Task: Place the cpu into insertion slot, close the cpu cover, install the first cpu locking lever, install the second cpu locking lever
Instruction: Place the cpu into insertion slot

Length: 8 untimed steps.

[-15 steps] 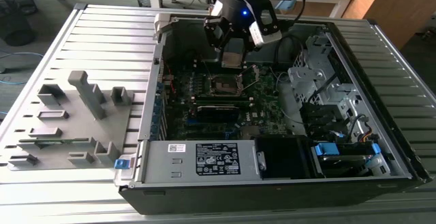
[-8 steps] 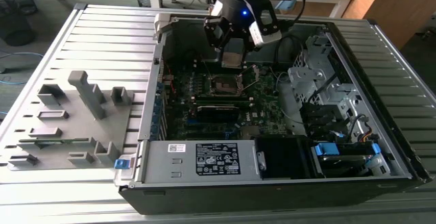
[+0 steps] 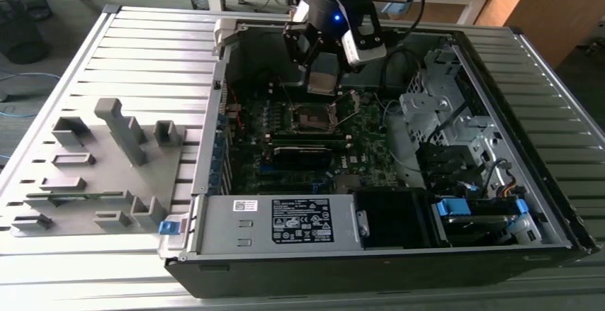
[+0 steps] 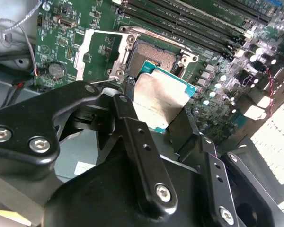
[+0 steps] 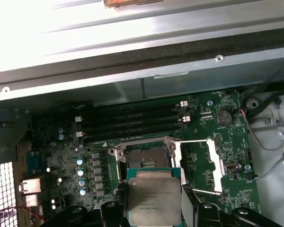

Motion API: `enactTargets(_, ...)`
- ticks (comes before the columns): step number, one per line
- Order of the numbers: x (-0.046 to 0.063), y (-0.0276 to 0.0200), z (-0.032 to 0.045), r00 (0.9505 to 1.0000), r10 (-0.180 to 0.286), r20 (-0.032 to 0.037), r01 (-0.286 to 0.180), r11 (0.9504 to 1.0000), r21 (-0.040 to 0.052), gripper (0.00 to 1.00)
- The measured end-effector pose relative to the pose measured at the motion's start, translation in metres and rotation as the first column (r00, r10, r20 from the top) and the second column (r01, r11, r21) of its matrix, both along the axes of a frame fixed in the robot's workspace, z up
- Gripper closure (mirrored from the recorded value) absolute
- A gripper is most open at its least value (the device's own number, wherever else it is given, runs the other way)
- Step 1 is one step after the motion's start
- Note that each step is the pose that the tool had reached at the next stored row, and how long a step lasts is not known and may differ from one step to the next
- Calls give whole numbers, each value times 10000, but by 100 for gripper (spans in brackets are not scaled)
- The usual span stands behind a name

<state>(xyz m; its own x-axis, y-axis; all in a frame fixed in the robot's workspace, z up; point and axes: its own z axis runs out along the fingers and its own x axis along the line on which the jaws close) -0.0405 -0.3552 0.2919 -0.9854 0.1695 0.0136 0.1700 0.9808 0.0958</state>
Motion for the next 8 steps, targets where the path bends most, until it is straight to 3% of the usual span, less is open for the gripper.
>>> enactTargets(8,0,0,0,10000,-17,1,17,10000,0,46)
